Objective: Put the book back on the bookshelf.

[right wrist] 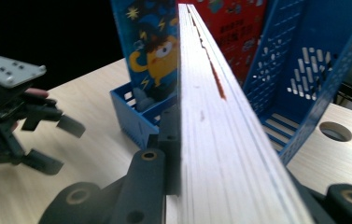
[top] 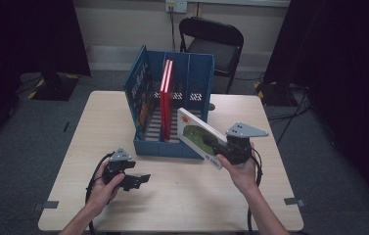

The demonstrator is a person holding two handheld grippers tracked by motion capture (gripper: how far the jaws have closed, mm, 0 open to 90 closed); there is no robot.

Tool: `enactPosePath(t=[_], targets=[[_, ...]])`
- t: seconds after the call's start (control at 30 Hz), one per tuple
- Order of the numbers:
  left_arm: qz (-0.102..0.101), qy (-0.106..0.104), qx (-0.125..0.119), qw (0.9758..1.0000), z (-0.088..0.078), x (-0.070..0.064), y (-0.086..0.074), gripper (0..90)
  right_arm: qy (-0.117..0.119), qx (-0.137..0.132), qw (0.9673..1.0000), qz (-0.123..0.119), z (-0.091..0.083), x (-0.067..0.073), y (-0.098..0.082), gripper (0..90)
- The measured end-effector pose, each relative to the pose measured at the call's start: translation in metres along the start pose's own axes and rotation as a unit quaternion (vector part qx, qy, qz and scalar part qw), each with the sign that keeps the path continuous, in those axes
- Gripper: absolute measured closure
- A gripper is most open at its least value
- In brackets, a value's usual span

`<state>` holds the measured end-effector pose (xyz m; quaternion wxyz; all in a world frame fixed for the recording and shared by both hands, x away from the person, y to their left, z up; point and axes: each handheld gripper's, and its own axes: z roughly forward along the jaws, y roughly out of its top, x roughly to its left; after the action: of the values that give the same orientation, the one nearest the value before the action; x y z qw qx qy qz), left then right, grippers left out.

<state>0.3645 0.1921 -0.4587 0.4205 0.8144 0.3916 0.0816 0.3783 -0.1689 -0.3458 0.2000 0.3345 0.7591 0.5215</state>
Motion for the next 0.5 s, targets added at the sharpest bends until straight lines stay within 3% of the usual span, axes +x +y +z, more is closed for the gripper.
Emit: enactPosePath(t=[0.5], targets=[[-0.001,-0.004,-0.001,1.0000,0.000,0.000,0.000,17.2,-0.078,0.001,0.9967,0.021,0.019,-0.009,0.016,76.6]])
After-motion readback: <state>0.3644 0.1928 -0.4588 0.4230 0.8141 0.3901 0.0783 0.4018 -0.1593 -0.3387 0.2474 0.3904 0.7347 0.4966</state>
